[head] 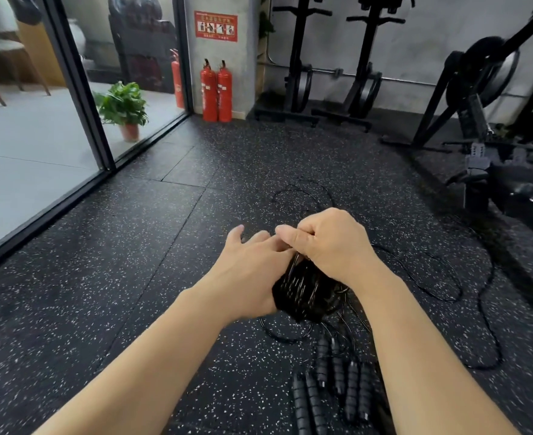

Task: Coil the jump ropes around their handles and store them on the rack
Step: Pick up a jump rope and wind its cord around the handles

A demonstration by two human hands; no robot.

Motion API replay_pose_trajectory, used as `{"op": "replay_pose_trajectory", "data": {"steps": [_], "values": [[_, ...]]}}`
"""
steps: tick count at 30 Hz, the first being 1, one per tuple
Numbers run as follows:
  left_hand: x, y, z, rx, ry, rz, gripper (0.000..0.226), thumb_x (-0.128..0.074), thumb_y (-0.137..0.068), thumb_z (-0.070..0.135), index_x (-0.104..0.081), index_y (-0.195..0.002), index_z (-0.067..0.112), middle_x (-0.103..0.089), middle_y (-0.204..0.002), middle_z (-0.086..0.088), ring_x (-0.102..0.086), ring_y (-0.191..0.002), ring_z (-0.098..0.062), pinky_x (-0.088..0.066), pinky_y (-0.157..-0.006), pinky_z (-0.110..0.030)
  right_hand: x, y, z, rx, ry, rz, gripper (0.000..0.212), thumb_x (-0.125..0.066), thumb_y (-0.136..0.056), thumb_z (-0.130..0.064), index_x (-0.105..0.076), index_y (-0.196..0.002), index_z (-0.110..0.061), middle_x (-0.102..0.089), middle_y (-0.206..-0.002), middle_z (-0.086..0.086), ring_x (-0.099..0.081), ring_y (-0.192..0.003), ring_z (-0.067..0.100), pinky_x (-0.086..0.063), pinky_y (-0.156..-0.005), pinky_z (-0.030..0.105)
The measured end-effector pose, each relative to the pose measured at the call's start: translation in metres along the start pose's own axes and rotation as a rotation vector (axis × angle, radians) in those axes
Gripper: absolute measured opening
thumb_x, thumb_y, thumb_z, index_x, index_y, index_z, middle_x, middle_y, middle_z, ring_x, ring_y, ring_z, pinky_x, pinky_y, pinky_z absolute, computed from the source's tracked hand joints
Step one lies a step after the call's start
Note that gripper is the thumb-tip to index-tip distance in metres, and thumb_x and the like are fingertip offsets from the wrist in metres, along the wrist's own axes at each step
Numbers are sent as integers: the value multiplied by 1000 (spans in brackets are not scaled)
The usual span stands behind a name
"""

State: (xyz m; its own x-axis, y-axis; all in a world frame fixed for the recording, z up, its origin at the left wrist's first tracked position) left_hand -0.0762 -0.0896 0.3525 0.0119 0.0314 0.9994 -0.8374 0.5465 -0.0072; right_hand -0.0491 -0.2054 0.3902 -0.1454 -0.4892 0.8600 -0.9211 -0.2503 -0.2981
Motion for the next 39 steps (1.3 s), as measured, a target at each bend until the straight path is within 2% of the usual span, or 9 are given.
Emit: {"op": "replay_pose_trajectory", "data": {"steps": [4, 9, 13, 17, 23, 27, 30, 33, 39], "values": [[3, 3, 3, -70, 95, 119, 39, -55, -82, 43, -47, -115, 24, -45, -99, 13, -49, -100, -15, -37, -96, -44, -7, -1, 16, -60, -271, -127, 62, -61, -86, -56, -52, -50, -7, -46, -47, -2, -43, -47, 14, -42, -55, 37], [1, 4, 10, -131, 104, 130, 34, -58, -70, 37, -41, -96, 25, -41, -89, 16, -46, -86, -13, -37, -79, -37, -8, 5, 24, -222, -554, -267, 52, -69, -85, -43, -55, -53, -3, -46, -43, -3, -38, -37, 8, -33, -41, 18], [3, 7, 10, -157, 150, 168, 22, -54, -73, 36, -40, -88, 29, -43, -86, 16, -42, -83, -9, -35, -83, -35, -11, 6, 36, -290, -537, -302, 56, -67, -84, -45, -41, -45, -15, -37, -39, -6, -31, -34, 7, -28, -39, 16], [9, 9, 8, -121, 215, 174, 32, -52, -71, 43, -52, -100, 28, -50, -92, 15, -48, -92, -11, -38, -90, -38, -14, 5, 43, -337, -609, -236, 57, -66, -86, -45, -33, -50, -16, -30, -45, 0, -25, -39, 11, -23, -40, 22], [9, 12, 3, -42, 674, 185, 70, -74, -64, 29, -39, -122, 45, -59, -100, 20, -54, -96, 3, -39, -97, -40, -29, 3, 39, -395, -820, -246, 42, -59, -94, -19, -47, -57, -5, -43, -46, -4, -35, -40, 8, -31, -43, 20], [8, 13, -3, 9, 637, 260, 78, -72, -64, 34, -26, -121, 60, -59, -114, 18, -50, -111, -3, -37, -103, -46, -39, 7, 32, -400, -1072, -297, 35, -56, -97, -21, -56, -65, -4, -48, -55, 2, -44, -47, 11, -42, -55, 22], [9, 12, -13, 119, 685, 363, 69, -67, -61, 37, -36, -119, 55, -59, -105, 22, -54, -107, -8, -43, -98, -49, -43, 7, 37, -406, -802, -258, 31, -53, -93, -19, -56, -74, 4, -52, -68, 13, -46, -61, 20, -44, -67, 40], [7, 13, -34, 330, 785, 450, 61, -62, -57, 38, -45, -114, 47, -61, -95, 17, -59, -95, -14, -49, -91, -51, -51, 12, 48, -545, -591, -257, 38, -41, -100, -24, -53, -69, -7, -47, -53, 3, -40, -45, 14, -40, -46, 26], [5, 22, -71, 605, 906, 439, 46, -61, -56, 35, -56, -102, 29, -62, -80, 6, -60, -70, -22, -56, -76, -51, -45, 10, 36, -375, -340, -244, 50, -45, -100, -39, -58, -59, -13, -43, -40, -9, -35, -37, 6, -30, -46, 24]]}}
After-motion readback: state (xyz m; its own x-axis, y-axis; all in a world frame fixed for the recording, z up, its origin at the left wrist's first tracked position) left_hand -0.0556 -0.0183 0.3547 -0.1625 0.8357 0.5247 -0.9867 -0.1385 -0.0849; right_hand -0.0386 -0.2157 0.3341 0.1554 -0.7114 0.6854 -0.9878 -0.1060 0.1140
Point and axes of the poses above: each hand's wrist, its own y-axis away from the middle knuckle, its own x-axis out of the back of the hand, z = x × y, the point moved 5 cm from there along -y, towards the middle knuckle
